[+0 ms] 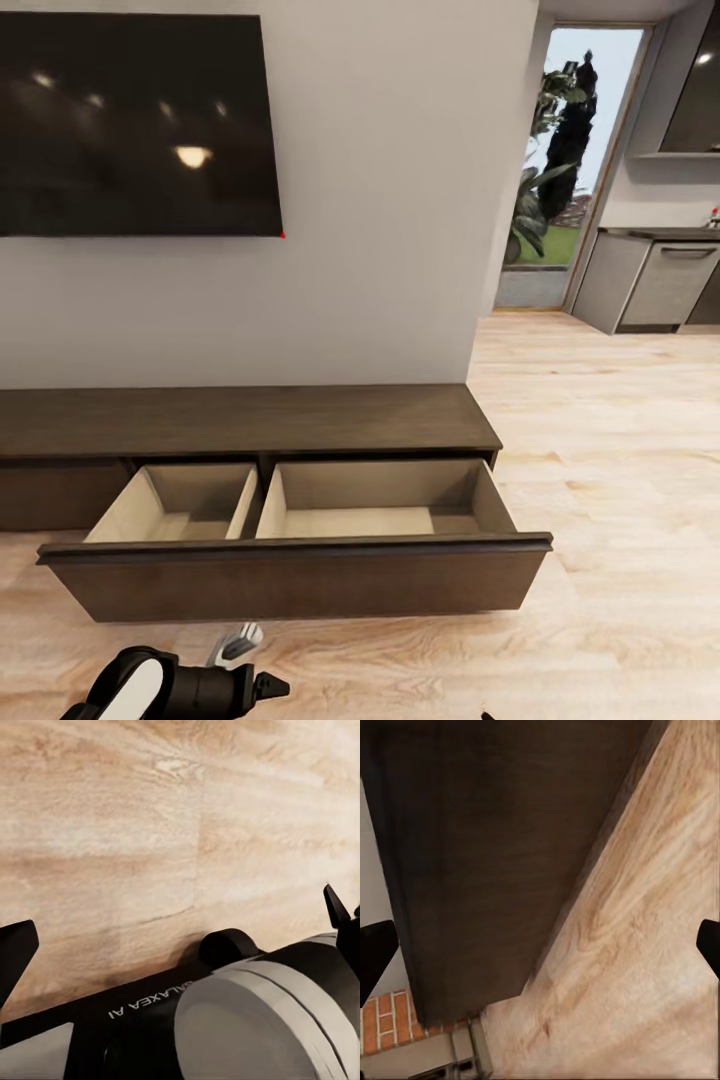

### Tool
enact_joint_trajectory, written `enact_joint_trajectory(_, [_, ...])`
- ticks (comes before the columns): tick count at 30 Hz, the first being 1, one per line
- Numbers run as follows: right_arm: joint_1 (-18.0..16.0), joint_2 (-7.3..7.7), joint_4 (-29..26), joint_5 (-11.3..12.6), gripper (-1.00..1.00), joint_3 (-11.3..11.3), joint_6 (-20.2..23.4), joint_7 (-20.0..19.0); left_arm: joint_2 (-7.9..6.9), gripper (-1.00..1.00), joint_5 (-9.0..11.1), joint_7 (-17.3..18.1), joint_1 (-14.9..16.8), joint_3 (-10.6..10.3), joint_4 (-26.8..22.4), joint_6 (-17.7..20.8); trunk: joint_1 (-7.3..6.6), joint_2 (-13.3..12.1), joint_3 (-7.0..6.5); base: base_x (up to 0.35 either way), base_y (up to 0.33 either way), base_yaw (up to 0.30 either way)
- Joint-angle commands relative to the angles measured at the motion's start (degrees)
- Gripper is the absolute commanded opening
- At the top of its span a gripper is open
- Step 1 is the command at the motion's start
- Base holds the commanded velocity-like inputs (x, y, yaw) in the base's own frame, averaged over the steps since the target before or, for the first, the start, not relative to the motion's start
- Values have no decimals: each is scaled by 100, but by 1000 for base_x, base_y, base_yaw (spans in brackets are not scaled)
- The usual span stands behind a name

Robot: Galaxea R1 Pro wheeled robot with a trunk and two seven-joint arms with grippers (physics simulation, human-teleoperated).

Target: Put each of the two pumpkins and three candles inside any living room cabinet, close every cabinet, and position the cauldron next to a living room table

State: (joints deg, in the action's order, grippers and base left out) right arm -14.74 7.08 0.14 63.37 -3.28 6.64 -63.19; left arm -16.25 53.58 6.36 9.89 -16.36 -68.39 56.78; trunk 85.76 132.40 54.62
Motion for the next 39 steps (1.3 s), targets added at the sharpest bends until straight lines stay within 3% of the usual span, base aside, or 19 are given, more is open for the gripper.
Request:
enact_joint_trajectory(1, [-3,9,44,10,100,-39,-46,-45,-3,100,-64,59,4,-11,13,7,-24,-39,-13,0,0,0])
enact_joint_trajectory(19, [-3,-18,72,-76,100,-94,-361,-64,18,100,-51,78,7,-25,465,-7,-419,-761,-336,0,0,0])
enact_joint_trajectory(23, [-3,-22,68,-74,100,-97,-378,-25,97,100,-70,72,10,-29,501,-12,-507,-922,-408,0,0,0])
enact_joint_trajectory(24, [-3,-28,70,-68,100,-102,-381,-9,207,100,-96,51,11,-36,606,-18,-529,-962,-426,0,0,0])
enact_joint_trajectory(26, [-3,-30,73,-62,100,-102,-382,5,262,100,-114,46,14,-37,729,-47,-573,-1042,-462,0,0,0])
enact_joint_trajectory(31, [-3,-31,78,-54,100,-103,-402,47,299,100,-156,35,25,-41,959,-200,-683,-1243,-552,0,0,0])
enact_joint_trajectory(39, [-3,-32,85,-54,100,-108,-1073,748,306,100,-441,20,38,-42,1543,-689,-858,-1563,-696,0,0,0])
